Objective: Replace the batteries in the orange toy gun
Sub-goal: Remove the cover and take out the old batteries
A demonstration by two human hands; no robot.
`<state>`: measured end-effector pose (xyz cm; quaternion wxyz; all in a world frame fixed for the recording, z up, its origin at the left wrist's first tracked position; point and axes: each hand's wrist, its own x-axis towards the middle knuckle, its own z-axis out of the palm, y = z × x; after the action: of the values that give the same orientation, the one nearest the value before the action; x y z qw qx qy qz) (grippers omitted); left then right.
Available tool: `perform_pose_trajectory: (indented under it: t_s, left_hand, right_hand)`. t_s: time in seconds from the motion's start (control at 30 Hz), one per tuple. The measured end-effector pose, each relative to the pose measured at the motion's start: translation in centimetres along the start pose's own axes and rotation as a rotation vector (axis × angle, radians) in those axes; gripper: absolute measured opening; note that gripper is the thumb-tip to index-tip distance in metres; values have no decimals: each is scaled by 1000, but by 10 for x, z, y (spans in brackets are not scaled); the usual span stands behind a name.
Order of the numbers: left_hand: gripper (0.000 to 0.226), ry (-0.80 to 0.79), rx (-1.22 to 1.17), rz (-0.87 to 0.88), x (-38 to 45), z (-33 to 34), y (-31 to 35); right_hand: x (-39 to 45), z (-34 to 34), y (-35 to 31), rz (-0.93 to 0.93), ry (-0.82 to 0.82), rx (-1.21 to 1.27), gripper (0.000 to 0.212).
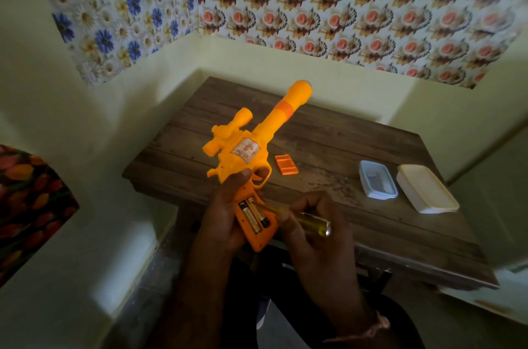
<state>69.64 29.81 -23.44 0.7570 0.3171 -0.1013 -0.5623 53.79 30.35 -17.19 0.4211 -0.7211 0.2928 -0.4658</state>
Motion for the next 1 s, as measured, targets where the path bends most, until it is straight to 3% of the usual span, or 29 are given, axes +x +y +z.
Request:
perform_pose_trajectory:
  t_s: [0.13, 0.23, 0.63, 0.73, 0.9, 1.0]
  left_hand:
    - [84, 40, 21, -11, 5, 1, 6]
    - [85, -27, 6, -13, 9, 1, 10]
    - [89, 1, 34, -44, 18, -3, 13]
    - [87, -9, 39, -56, 19, -5, 14]
    - [51, -50, 79, -77, 17, -3, 15]
    - [52, -44, 85, -67, 15, -1, 15]
  right_hand:
    - [0, 6, 3, -9, -47, 32, 11]
    - [4, 9, 9, -55, -46, -58, 16]
    - [15, 10, 12, -183, -210, -343, 37]
    - [18, 10, 12, -196, -259, -372, 29]
    - [33, 3, 12, -234, -331, -368, 25]
    - [46, -4, 8, -174, -404, -369, 24]
